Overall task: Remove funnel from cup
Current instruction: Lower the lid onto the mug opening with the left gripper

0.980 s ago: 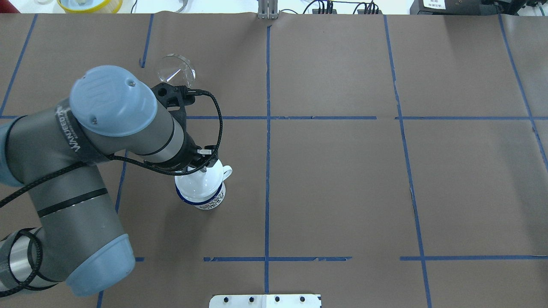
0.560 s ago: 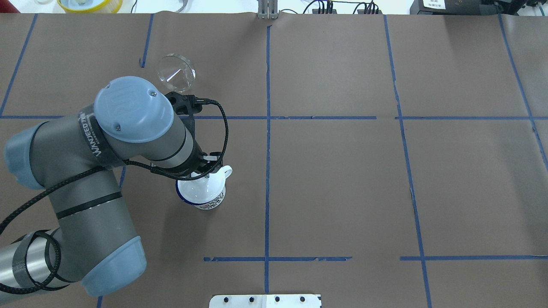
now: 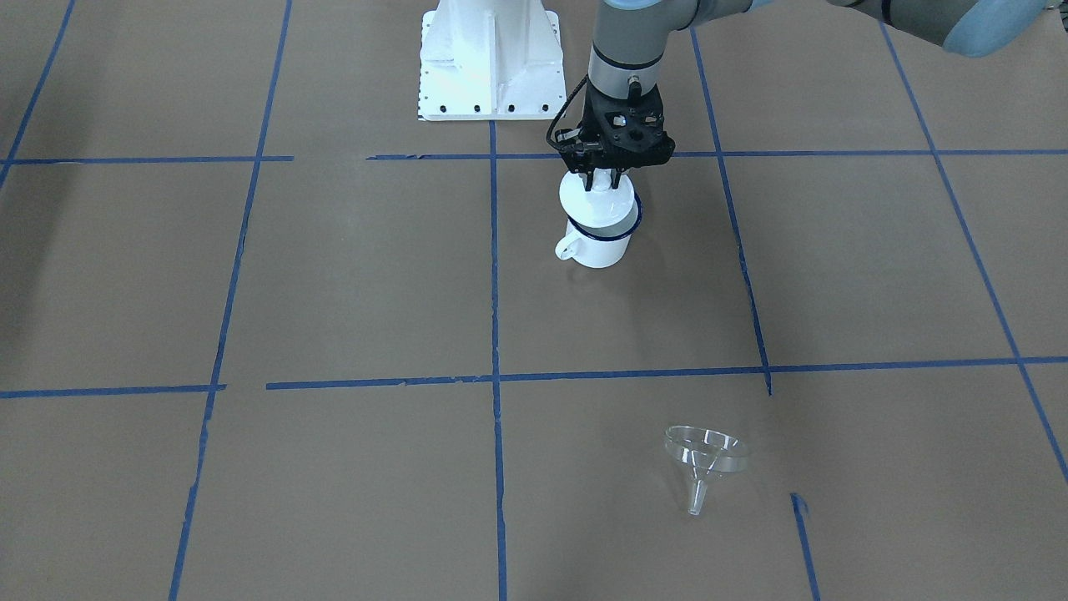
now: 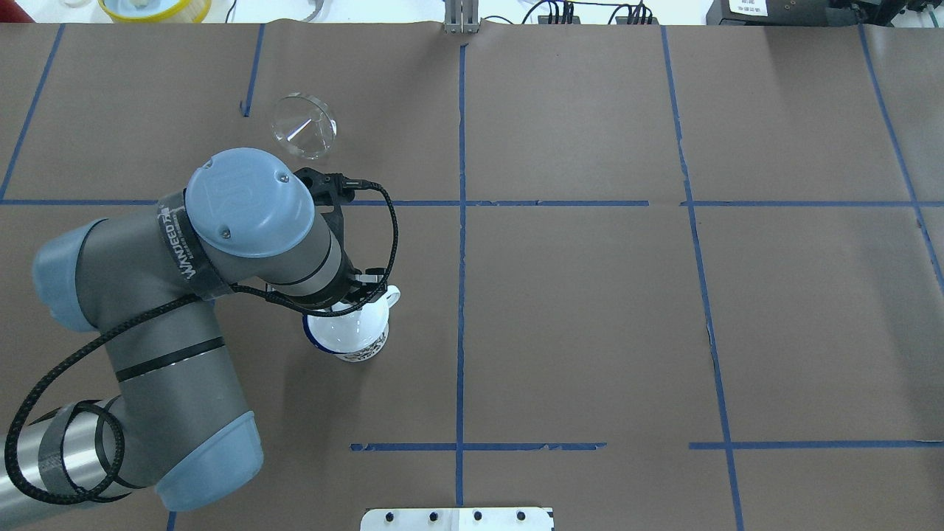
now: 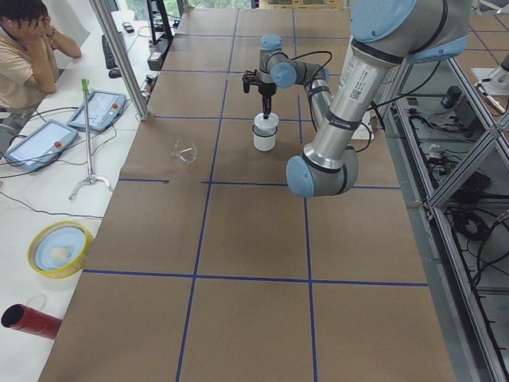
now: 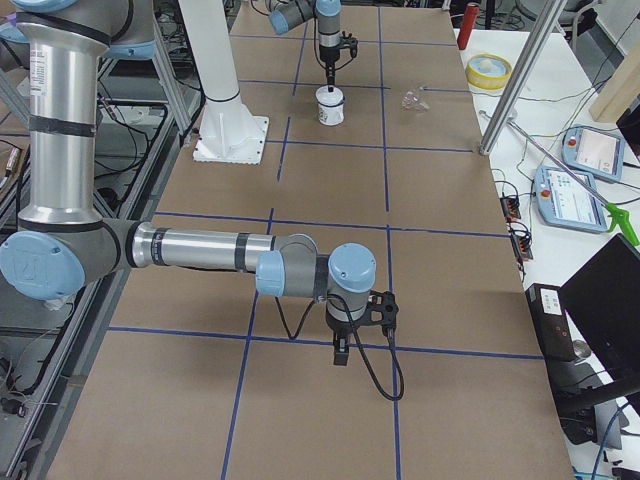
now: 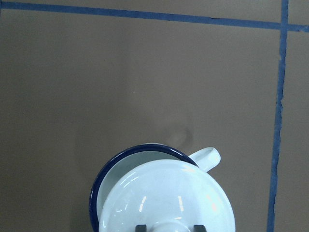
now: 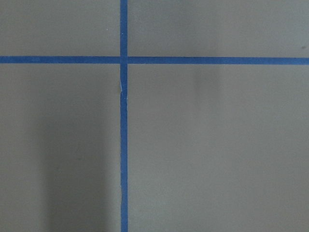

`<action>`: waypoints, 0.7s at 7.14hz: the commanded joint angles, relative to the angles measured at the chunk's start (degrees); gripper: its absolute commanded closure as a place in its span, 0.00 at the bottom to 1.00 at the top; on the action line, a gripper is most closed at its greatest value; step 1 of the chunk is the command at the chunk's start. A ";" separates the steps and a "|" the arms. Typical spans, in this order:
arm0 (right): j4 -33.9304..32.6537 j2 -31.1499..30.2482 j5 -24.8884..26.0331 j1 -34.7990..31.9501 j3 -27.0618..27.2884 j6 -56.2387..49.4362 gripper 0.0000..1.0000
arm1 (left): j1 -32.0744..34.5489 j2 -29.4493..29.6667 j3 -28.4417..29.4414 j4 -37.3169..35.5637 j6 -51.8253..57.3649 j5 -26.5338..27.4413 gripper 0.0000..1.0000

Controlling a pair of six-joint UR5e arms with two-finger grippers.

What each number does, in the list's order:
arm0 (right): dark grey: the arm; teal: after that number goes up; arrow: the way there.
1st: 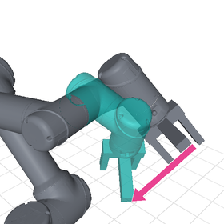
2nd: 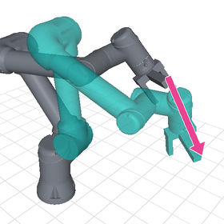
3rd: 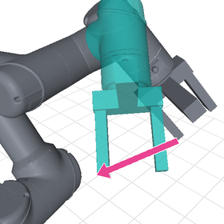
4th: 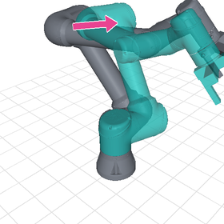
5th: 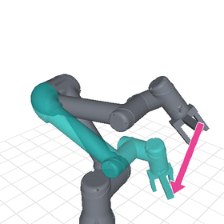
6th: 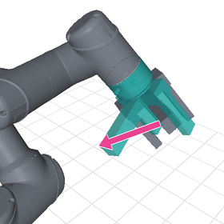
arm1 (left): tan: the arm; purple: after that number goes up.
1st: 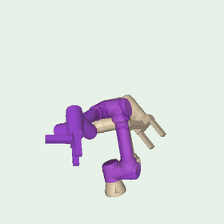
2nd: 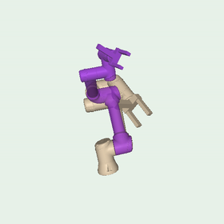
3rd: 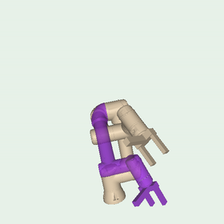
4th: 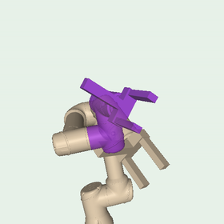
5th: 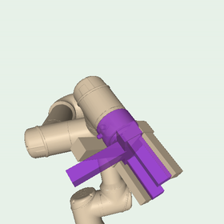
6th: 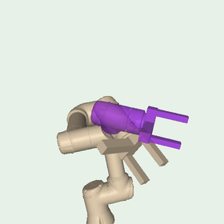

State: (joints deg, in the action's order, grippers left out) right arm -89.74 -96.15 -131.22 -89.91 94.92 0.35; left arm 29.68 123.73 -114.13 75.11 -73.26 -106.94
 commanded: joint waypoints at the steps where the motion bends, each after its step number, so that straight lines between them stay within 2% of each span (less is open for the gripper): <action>1: 0.00 0.00 0.00 0.00 0.00 0.00 0.00 | 0.03 -0.24 0.05 0.03 0.39 0.16 1.00; 5: 0.00 0.00 0.00 0.00 0.00 0.00 0.00 | 0.12 -1.38 -0.21 0.73 0.92 0.16 1.00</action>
State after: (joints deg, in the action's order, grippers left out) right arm -89.74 -96.15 -131.22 -89.91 94.90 0.35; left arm 29.79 123.17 -114.16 75.32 -72.45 -106.79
